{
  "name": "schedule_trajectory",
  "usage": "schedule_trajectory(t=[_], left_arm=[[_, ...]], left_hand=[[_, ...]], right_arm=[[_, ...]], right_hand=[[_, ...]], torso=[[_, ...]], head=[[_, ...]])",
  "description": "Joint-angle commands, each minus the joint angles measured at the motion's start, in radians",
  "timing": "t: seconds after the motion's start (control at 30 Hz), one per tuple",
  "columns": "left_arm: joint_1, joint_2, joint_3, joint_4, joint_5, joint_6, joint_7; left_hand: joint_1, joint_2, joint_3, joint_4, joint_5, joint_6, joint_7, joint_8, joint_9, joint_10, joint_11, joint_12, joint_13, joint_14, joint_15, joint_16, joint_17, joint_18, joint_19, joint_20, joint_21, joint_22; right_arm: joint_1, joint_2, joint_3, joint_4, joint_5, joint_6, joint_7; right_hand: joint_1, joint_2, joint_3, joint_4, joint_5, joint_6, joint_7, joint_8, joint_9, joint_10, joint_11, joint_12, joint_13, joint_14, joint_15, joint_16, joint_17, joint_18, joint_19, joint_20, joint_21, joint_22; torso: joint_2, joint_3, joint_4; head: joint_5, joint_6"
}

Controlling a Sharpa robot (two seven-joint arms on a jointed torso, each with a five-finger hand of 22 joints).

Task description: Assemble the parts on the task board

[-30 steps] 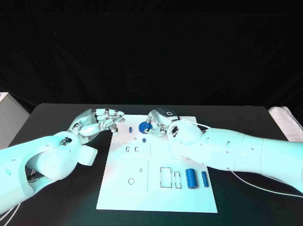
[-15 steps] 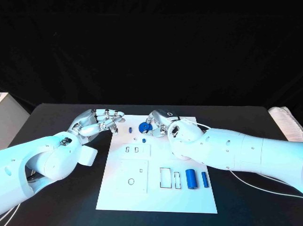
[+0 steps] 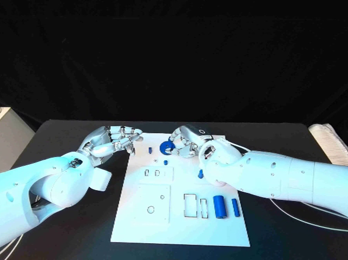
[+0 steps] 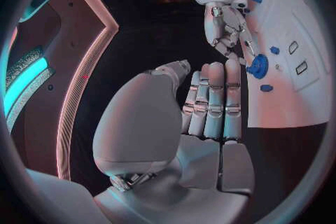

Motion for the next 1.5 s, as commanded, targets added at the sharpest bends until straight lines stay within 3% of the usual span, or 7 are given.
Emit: schedule_trajectory(t=[0.03,0.27,0.4,0.67,0.93,1.2,1.5], left_arm=[[0.001,0.000,0.001,-0.005,-0.002,0.013,0.006],[0.001,0.002,0.001,-0.026,-0.002,0.012,0.007],[0.001,0.007,0.000,-0.041,-0.001,0.013,0.008],[-0.001,0.014,0.000,-0.054,-0.001,0.020,0.008],[-0.005,0.022,-0.001,-0.055,-0.001,0.030,0.008],[-0.009,0.023,-0.001,-0.051,-0.002,0.036,0.008],[-0.010,0.023,-0.001,-0.050,-0.003,0.038,0.008]], left_hand=[[-0.011,0.001,0.005,-0.001,-0.004,-0.004,0.000,-0.001,0.001,-0.008,-0.001,0.004,0.001,-0.006,0.002,0.006,-0.001,0.006,-0.005,0.001,0.004,0.001],[-0.012,0.001,0.006,-0.001,-0.004,-0.006,0.001,-0.001,0.001,-0.009,-0.001,0.004,0.002,-0.007,0.002,0.006,-0.001,0.006,-0.006,0.001,0.005,0.002],[-0.012,0.001,0.006,-0.001,-0.004,-0.006,0.001,-0.001,0.001,-0.009,-0.001,0.004,0.002,-0.007,0.002,0.006,-0.001,0.006,-0.006,0.001,0.005,0.002],[-0.011,0.001,0.006,-0.002,-0.003,-0.007,0.001,-0.001,0.002,-0.010,-0.001,0.005,0.002,-0.007,0.003,0.007,-0.002,0.006,-0.006,0.001,0.006,0.002],[-0.011,0.001,0.006,-0.002,-0.003,-0.007,0.001,-0.001,0.002,-0.010,-0.001,0.005,0.002,-0.007,0.003,0.007,-0.002,0.006,-0.006,0.001,0.006,0.002],[-0.009,0.000,0.007,-0.004,-0.004,-0.007,0.001,-0.001,0.002,-0.010,-0.001,0.005,0.003,-0.008,0.003,0.007,-0.002,0.006,-0.007,0.002,0.007,0.003],[-0.009,0.000,0.007,-0.004,-0.004,-0.007,0.001,-0.001,0.002,-0.010,-0.001,0.005,0.003,-0.008,0.003,0.007,-0.002,0.006,-0.007,0.002,0.007,0.003]], right_arm=[[0.008,-0.030,0.004,0.041,0.096,-0.123,0.158],[0.053,-0.133,0.010,0.141,0.267,-0.070,0.205],[0.082,-0.208,0.011,0.191,0.346,0.012,0.203],[0.099,-0.315,0.010,0.231,0.369,0.147,0.194],[0.078,-0.361,0.004,0.201,0.311,0.163,0.200],[0.029,-0.377,0.002,0.193,0.246,0.147,0.205],[0.015,-0.370,0.002,0.150,0.204,0.128,0.182]], right_hand=[[0.011,0.000,0.002,-0.005,0.005,-0.003,0.003,-0.004,-0.002,0.066,0.008,-0.001,0.225,0.108,0.007,0.006,0.263,-0.014,0.103,0.009,0.002,0.263],[0.040,0.004,0.012,-0.011,0.016,-0.006,0.006,-0.009,-0.004,0.066,0.011,0.000,0.226,0.108,0.009,0.006,0.263,-0.014,0.103,0.010,0.002,0.263],[0.063,0.009,0.024,-0.018,0.012,-0.003,0.006,-0.010,-0.005,0.065,0.011,-0.002,0.225,0.108,0.010,0.006,0.263,-0.014,0.103,0.011,0.002,0.263],[0.123,0.002,0.050,-0.049,0.011,0.004,0.006,-0.012,-0.007,0.061,0.011,-0.006,0.221,0.108,0.010,0.006,0.263,-0.014,0.103,0.012,0.002,0.263],[0.143,-0.013,0.053,-0.062,0.002,0.002,0.007,-0.016,-0.010,0.049,0.012,-0.019,0.210,0.108,0.010,0.006,0.263,-0.014,0.103,0.012,0.002,0.263],[0.154,-0.017,0.055,-0.068,0.002,0.002,0.007,-0.017,-0.010,0.048,0.012,-0.019,0.210,0.108,0.011,0.006,0.263,-0.014,0.103,0.012,0.002,0.263],[0.164,-0.028,0.052,-0.073,-0.008,-0.021,0.014,-0.032,-0.017,0.038,0.017,-0.030,0.200,0.108,0.014,0.006,0.263,-0.014,0.103,0.015,0.002,0.263]], torso=[[-0.002,0.0023,-0.0054],[-0.010,0.0083,-0.0194],[-0.017,0.0107,-0.0274],[-0.023,0.0164,-0.0404],[-0.025,0.0217,-0.0451],[-0.023,0.0211,-0.0417],[-0.025,0.0180,-0.0388]], head=[[0.000,0.003],[0.004,0.005],[0.002,0.005],[0.000,0.001],[-0.006,-0.003],[-0.006,-0.014],[-0.018,-0.016]])
